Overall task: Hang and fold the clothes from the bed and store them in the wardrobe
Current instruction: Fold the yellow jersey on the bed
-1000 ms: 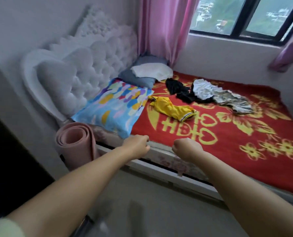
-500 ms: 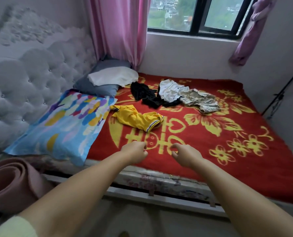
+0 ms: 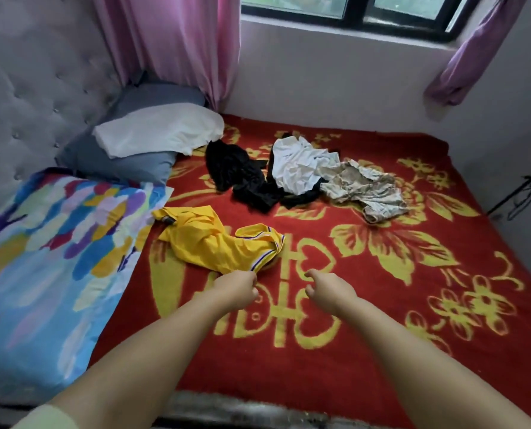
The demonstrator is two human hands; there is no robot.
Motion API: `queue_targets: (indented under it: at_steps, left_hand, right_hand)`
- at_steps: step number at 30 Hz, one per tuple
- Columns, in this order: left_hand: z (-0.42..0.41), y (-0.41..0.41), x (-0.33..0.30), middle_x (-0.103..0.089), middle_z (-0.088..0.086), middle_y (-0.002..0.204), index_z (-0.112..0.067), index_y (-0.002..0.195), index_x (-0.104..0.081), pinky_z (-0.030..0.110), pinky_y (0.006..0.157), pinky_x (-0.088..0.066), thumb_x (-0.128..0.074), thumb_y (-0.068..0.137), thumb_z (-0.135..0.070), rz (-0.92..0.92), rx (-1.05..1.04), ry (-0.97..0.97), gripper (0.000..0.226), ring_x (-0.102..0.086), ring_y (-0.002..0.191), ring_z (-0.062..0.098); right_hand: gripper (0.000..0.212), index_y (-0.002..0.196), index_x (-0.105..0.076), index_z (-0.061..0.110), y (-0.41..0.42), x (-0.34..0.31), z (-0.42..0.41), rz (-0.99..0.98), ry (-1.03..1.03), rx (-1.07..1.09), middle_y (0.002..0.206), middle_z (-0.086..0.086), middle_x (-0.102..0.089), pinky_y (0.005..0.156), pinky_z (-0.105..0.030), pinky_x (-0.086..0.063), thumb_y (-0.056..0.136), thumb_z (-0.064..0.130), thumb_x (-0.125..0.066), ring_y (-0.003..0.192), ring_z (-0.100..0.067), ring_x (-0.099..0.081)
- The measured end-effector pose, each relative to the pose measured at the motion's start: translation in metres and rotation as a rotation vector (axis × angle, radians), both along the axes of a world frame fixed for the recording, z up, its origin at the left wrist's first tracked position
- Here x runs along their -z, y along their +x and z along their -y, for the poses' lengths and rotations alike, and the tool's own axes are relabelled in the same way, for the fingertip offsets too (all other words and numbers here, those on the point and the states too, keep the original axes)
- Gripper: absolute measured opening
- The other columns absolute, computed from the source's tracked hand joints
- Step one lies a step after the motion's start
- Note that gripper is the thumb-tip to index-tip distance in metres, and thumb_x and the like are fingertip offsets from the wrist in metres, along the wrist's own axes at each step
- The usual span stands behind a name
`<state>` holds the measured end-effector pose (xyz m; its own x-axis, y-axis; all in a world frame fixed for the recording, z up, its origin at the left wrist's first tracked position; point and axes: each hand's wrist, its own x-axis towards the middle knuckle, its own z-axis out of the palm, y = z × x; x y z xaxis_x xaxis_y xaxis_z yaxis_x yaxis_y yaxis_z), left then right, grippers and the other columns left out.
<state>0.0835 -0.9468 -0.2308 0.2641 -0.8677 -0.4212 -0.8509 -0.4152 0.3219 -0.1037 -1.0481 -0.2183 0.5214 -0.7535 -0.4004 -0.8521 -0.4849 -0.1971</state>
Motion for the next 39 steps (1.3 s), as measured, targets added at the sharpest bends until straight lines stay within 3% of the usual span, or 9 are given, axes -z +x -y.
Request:
queue_targets:
  at_steps: [11, 13, 16, 18, 21, 26, 34, 37, 39]
  left_hand:
    - [0.109, 0.038, 0.184, -0.055, 0.004, 0.118, -0.016, 0.120, -0.049, 0.036, 0.072, -0.041, -0.041, 0.097, -0.030, 0.158, -0.008, 0.116, 0.029, -0.054, 0.107, 0.024]
    - [0.122, 0.044, 0.218, -0.047, 0.004, 0.129, -0.018, 0.139, -0.034, 0.035, 0.084, -0.042, -0.046, 0.096, -0.038, 0.251, 0.002, 0.064, 0.049, -0.046, 0.118, 0.023]
    - [0.133, 0.054, 0.271, -0.033, 0.005, 0.143, -0.017, 0.150, -0.014, 0.036, 0.099, -0.036, -0.050, 0.094, -0.040, 0.310, -0.025, 0.062, 0.070, -0.035, 0.131, 0.021]
    - [0.139, 0.062, 0.292, -0.035, 0.004, 0.141, -0.015, 0.148, -0.019, 0.034, 0.099, -0.036, -0.048, 0.095, -0.035, 0.361, -0.020, 0.051, 0.064, -0.036, 0.130, 0.021]
    - [0.149, 0.076, 0.304, -0.048, 0.003, 0.122, -0.015, 0.125, -0.044, 0.033, 0.085, -0.041, -0.042, 0.095, -0.013, 0.324, -0.065, -0.010, 0.031, -0.046, 0.115, 0.023]
    - [0.133, 0.099, 0.263, -0.052, 0.008, 0.097, -0.007, 0.098, -0.053, 0.038, 0.070, -0.039, -0.047, 0.089, -0.011, 0.070, -0.311, -0.226, 0.011, -0.050, 0.100, 0.027]
    - [0.145, 0.164, 0.058, -0.065, 0.015, 0.088, -0.002, 0.082, -0.064, 0.042, 0.070, -0.049, -0.034, 0.072, -0.028, 0.200, -0.348, -0.559, 0.040, -0.060, 0.093, 0.033]
    - [0.151, 0.174, -0.016, -0.062, 0.012, 0.080, -0.008, 0.075, -0.060, 0.037, 0.067, -0.043, -0.038, 0.072, -0.024, 0.215, -0.316, -0.625, 0.028, -0.058, 0.088, 0.033]
    - [0.158, 0.175, -0.061, -0.062, 0.013, 0.080, -0.008, 0.075, -0.060, 0.036, 0.064, -0.040, -0.040, 0.072, -0.022, 0.251, -0.282, -0.699, 0.025, -0.058, 0.085, 0.034]
  right_hand:
    - [0.062, 0.144, -0.032, 0.023, 0.095, 0.172, 0.123, -0.090, 0.097, -0.162, 0.138, -0.010, -0.043, 0.069, -0.036, -0.048, 0.087, 0.002, -0.041, 0.111, -0.030, -0.054]
    - [0.075, 0.149, -0.021, 0.025, 0.107, 0.205, 0.150, -0.060, 0.000, -0.239, 0.153, -0.011, -0.023, 0.088, -0.040, -0.046, 0.084, 0.001, -0.050, 0.133, -0.032, -0.037]
    - [0.095, 0.153, 0.002, 0.029, 0.125, 0.258, 0.187, -0.097, -0.159, -0.423, 0.159, -0.003, 0.019, 0.117, -0.049, -0.014, 0.083, 0.002, -0.057, 0.147, -0.027, 0.014]
    - [0.088, 0.152, -0.002, 0.031, 0.137, 0.278, 0.205, -0.100, -0.222, -0.487, 0.156, -0.002, 0.028, 0.116, -0.054, -0.003, 0.087, 0.006, -0.055, 0.144, -0.028, 0.025]
    - [0.046, 0.135, -0.039, 0.023, 0.155, 0.291, 0.223, -0.053, -0.230, -0.487, 0.160, -0.006, 0.015, 0.117, -0.056, -0.003, 0.092, 0.011, -0.049, 0.146, -0.029, 0.018]
    - [0.035, 0.123, -0.054, 0.016, 0.157, 0.256, 0.236, 0.001, -0.158, -0.447, 0.155, -0.006, -0.027, 0.117, -0.050, -0.007, 0.090, 0.028, -0.054, 0.147, -0.023, -0.011]
    - [0.027, 0.103, -0.067, 0.020, 0.129, 0.065, 0.262, 0.088, -0.163, -0.406, 0.126, 0.000, -0.054, 0.111, -0.054, -0.019, 0.087, 0.041, -0.063, 0.126, -0.021, -0.042]
    - [0.020, 0.070, -0.054, 0.015, 0.112, -0.016, 0.261, 0.290, -0.113, -0.233, 0.074, -0.002, -0.058, 0.076, -0.038, -0.043, 0.087, 0.021, -0.064, 0.076, -0.023, -0.055]
    - [0.023, 0.068, -0.044, 0.013, 0.102, -0.063, 0.263, 0.356, -0.156, -0.132, 0.066, -0.004, -0.053, 0.056, -0.034, -0.038, 0.083, 0.010, -0.062, 0.068, -0.026, -0.053]
